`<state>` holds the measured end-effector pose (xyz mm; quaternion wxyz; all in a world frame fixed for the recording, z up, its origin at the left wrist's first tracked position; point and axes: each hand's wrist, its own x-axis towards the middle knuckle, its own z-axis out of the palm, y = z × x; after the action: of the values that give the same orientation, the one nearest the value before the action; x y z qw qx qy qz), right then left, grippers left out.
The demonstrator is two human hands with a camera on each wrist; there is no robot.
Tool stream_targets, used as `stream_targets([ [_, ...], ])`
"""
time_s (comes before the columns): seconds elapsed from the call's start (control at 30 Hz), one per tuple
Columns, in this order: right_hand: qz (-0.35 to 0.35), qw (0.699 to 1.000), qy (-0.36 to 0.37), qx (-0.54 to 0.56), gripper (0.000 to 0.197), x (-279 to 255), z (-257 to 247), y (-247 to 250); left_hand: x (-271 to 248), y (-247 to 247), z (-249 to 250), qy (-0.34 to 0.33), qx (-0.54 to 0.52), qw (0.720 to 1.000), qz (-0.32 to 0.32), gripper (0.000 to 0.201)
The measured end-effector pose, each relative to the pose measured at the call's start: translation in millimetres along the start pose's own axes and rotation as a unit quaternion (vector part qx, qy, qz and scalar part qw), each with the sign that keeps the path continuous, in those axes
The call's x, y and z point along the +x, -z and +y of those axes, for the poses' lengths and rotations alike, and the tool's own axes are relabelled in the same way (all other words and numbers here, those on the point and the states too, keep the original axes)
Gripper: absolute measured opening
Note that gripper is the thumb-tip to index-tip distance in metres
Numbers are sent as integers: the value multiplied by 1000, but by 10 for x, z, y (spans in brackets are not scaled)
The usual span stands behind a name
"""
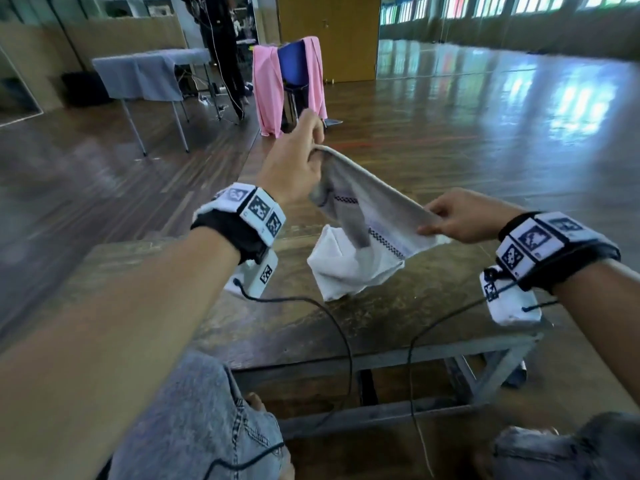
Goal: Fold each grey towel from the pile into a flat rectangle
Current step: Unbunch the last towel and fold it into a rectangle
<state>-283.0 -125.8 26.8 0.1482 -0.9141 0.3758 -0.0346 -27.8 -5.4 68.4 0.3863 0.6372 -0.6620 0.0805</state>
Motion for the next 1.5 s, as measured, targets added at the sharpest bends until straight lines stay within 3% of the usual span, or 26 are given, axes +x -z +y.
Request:
stream_targets([
  [0.1,45,996,-45,-64,18,131,-27,338,162,210,-103,18,93,995,30,22],
  [0.17,153,984,-47,-79,20,199,-56,525,243,363,-162,41,115,989,86,25],
  [0.2,241,968,-24,-59,20,216,-56,589,263,433,-186,49,114,986,114,24],
  [0.27,417,907,63,11,24,190,-78,619,228,544,-217,55,88,983,153,20],
  [0.33,469,871,118,87,22,107,-102,518,108,565,-253,68,4,990,127,18],
  [0.4,394,886,149,195,26,22,-34,309,-78,493,-324,117,-81,990,22,28],
  [0.47,229,905,121,337,27,-69,102,43,-278,368,-450,166,-93,977,-97,39],
  [0.5,141,917,86,363,15,-98,201,-89,-373,299,-524,174,-68,970,-156,42],
  [0.57,-13,960,3,278,31,-120,359,-302,-528,129,-660,172,-27,941,-292,45],
  [0.63,-162,965,-60,197,28,-113,462,-518,-648,-90,-752,165,-13,898,-407,41],
  [0.67,-202,962,-73,172,26,-96,468,-612,-690,-208,-787,162,6,883,-441,37],
  [0.7,-203,963,-77,160,25,-53,467,-706,-725,-340,-818,170,17,872,-458,34],
  [0.83,-98,989,-49,100,27,174,371,-1012,-853,-901,-881,144,14,866,-478,30],
  [0.93,-117,983,-34,136,24,357,256,-1253,-913,-1253,-887,113,-3,866,-487,35],
  [1.0,-116,989,-9,87,15,479,182,-1377,-904,-1451,-900,113,-20,876,-469,46],
  [1.13,-188,978,36,79,43,822,141,-1155,-615,-1549,-907,97,11,844,-528,32],
  [1.17,-179,980,45,78,43,942,139,-1020,-451,-1498,-931,95,27,848,-521,33],
  [1.23,-69,994,57,67,35,1190,136,-727,-82,-1340,-993,98,44,890,-443,41],
  [1.33,170,978,66,100,18,1528,107,-339,399,-1018,-1073,98,102,965,-223,36],
  [1.43,285,950,11,130,16,1710,153,-12,672,-693,-1237,107,148,983,-27,43],
  [1.5,314,939,-29,134,25,1748,232,142,765,-491,-1382,140,152,977,50,38],
])
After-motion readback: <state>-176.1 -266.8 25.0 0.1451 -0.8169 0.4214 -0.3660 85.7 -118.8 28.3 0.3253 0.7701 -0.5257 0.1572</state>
